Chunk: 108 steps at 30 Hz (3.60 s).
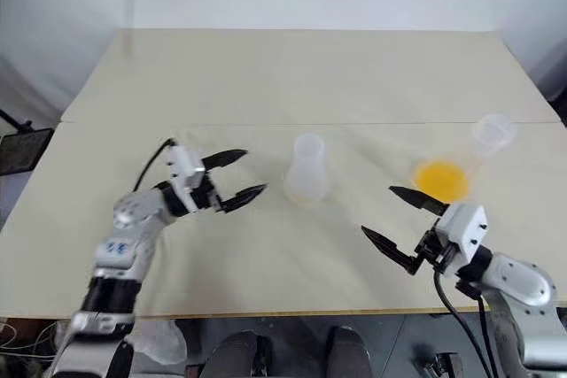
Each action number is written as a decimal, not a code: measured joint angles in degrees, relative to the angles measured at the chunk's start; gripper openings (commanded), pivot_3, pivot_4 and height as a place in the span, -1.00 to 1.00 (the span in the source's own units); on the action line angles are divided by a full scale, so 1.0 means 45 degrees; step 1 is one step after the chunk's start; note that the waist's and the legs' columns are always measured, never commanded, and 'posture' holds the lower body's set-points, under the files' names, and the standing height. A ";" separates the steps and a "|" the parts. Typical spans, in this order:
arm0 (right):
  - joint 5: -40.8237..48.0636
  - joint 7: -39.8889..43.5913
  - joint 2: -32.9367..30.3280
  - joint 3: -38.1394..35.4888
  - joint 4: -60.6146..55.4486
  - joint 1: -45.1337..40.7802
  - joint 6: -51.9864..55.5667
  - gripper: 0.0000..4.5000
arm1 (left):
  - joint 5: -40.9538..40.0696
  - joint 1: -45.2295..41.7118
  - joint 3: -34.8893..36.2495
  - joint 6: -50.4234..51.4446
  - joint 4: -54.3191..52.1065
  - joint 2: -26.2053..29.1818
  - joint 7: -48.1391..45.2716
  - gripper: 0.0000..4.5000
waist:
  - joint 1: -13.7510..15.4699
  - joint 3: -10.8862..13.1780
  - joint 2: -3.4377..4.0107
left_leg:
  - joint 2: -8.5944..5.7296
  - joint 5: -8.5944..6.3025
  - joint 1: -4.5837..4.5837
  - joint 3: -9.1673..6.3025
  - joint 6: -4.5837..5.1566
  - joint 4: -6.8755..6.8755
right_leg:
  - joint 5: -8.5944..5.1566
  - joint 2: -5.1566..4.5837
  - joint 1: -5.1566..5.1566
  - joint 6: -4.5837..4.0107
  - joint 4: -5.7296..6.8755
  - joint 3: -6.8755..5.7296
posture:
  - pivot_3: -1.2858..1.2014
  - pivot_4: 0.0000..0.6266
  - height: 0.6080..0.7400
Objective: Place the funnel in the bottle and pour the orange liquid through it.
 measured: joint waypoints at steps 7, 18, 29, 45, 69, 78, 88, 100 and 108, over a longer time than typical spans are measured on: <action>0.0222 0.0456 0.0497 0.1295 0.0848 -0.1856 0.0264 1.00 | -0.0736 0.3710 0.4044 0.0277 -0.1688 -0.0225 0.3417 0.98 | -0.0004 -0.0001 -0.0005 | -0.0005 -0.0001 -0.0001 -0.0018 0.0001 0.0003 | 0.0000 -0.0020 0.0006 -0.0001 0.0003 -0.0008 | 0.03 -0.52 1.00; 0.0502 0.1436 0.0528 0.1723 0.1931 -0.3393 0.0523 1.00 | -0.1443 0.6935 0.4349 0.1350 -0.4744 -0.1079 0.4775 0.98 | 0.0157 -0.0008 -0.0018 | -0.0004 -0.0004 0.0003 -0.0021 0.0004 0.0008 | 0.0000 -0.0023 0.0025 -0.0004 -0.0014 -0.0009 | 0.03 -0.52 1.00; 0.0370 0.1335 0.0529 0.1807 0.2064 -0.3490 0.0688 1.00 | 0.0190 0.0272 0.1793 0.2542 -0.0376 -0.0819 0.6443 0.98 | 0.0113 -0.0012 -0.0021 | -0.0022 -0.0001 -0.0005 -0.0002 0.0000 0.0002 | 0.0001 -0.0011 0.0000 -0.0003 0.0012 -0.0017 | 0.03 -0.52 1.00; 0.0220 0.0436 0.0653 0.1640 0.1531 -0.2314 0.0466 1.00 | 0.1161 -0.1268 0.1214 0.2128 0.2429 -0.0688 0.6704 0.98 | 0.0085 -0.0010 -0.0029 | -0.0024 0.0000 -0.0008 -0.0009 -0.0002 -0.0008 | 0.0002 -0.0012 -0.0004 0.0000 0.0009 -0.0031 | 0.03 -0.52 1.00; 0.0109 0.0482 0.0765 0.1667 0.1693 -0.2503 0.0197 1.00 | 0.1660 -0.1412 0.0969 0.2915 0.0458 -0.1406 0.8229 0.98 | 0.0142 -0.0011 -0.0031 | -0.0024 0.0002 -0.0006 -0.0017 -0.0005 0.0000 | 0.0002 -0.0014 0.0008 0.0000 0.0002 -0.0032 | 0.03 -0.52 1.00; 0.0074 0.0453 0.0855 0.1674 0.1719 -0.2598 0.0176 1.00 | 0.1709 -0.2490 0.1021 0.2680 0.2764 -0.1057 0.8150 0.57 | 0.0105 -0.0011 -0.0032 | -0.0025 0.0002 -0.0008 -0.0012 -0.0005 -0.0007 | 0.0002 -0.0012 0.0001 0.0000 0.0002 -0.0034 | 0.03 -0.52 1.00; -0.0067 0.0342 0.1006 0.1680 0.1705 -0.2397 0.0104 1.00 | 0.1185 -0.1091 0.0979 0.2503 0.0975 -0.1219 0.7204 0.30 | 0.0112 -0.0011 -0.0032 | -0.0021 0.0002 -0.0008 -0.0016 -0.0006 -0.0003 | 0.0002 -0.0013 0.0003 0.0000 0.0002 -0.0031 | 0.03 -0.52 1.00; -0.0094 0.0347 0.1042 0.1680 0.1695 -0.2362 -0.0051 1.00 | 0.1335 0.1442 0.1414 0.2947 -0.2364 -0.1516 0.8373 1.00 | 0.0185 -0.0011 -0.0032 | -0.0024 0.0002 -0.0007 -0.0025 -0.0005 0.0009 | 0.0002 -0.0023 0.0017 -0.0001 -0.0001 -0.0024 | 0.03 -0.52 1.00; -0.0090 0.0481 0.1035 0.1725 0.1782 -0.2836 -0.0039 1.00 | 0.1746 -0.1605 0.0729 0.2523 0.1342 -0.1503 0.8127 1.00 | 0.0125 -0.0011 -0.0032 | -0.0027 0.0003 -0.0006 -0.0014 -0.0005 -0.0006 | 0.0002 -0.0013 0.0004 0.0000 0.0001 -0.0033 | 0.03 -0.52 1.00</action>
